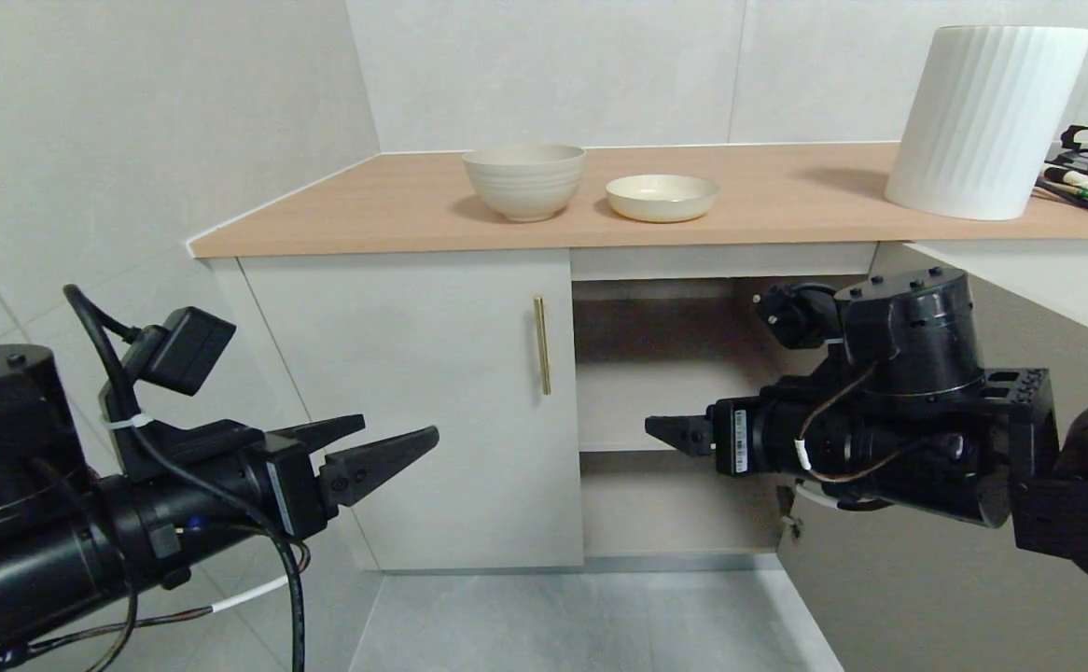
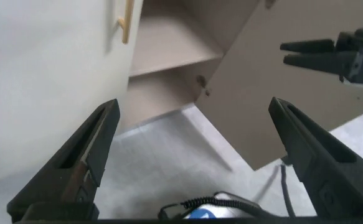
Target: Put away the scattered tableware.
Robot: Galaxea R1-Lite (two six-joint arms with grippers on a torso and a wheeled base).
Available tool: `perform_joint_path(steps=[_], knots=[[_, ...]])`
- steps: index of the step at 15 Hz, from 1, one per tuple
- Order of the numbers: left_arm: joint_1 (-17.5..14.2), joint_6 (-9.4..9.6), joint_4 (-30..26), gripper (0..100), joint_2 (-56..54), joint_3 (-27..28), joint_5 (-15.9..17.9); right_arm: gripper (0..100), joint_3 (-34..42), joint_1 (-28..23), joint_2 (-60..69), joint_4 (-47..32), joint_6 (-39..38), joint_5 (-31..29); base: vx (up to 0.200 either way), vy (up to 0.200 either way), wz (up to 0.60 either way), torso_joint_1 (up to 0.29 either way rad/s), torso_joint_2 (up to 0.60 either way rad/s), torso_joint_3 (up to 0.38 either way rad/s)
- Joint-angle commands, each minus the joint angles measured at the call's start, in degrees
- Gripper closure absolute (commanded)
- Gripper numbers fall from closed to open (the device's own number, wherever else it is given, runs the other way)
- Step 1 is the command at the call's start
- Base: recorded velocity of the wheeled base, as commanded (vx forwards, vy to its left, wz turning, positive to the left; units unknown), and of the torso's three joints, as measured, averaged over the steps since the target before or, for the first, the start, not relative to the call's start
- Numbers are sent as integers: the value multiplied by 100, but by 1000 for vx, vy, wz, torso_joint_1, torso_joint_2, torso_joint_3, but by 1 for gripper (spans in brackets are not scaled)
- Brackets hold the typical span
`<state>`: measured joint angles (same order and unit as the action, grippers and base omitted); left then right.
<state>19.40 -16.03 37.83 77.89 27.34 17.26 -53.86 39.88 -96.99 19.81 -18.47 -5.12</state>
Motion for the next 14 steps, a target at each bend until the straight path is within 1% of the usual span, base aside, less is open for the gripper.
perform_joint_path(steps=[1, 6, 10, 14], knots=[[-94, 21, -12, 0, -1, 25, -4, 0, 7, 3, -4, 14, 1, 2, 200, 0, 0, 2, 2, 2], [-217, 21, 5, 0, 16, 52, 23, 0, 7, 38, 13, -3, -69, 2, 200, 0, 0, 3, 0, 0], [-252, 12, 5, 0, 25, 69, 23, 0, 7, 64, 13, -30, -157, 11, 200, 0, 0, 4, 2, 1], [-252, 21, 49, 0, -10, 61, 5, 0, 7, 64, 13, -30, -157, 11, 0, 0, 0, 0, 0, 0]])
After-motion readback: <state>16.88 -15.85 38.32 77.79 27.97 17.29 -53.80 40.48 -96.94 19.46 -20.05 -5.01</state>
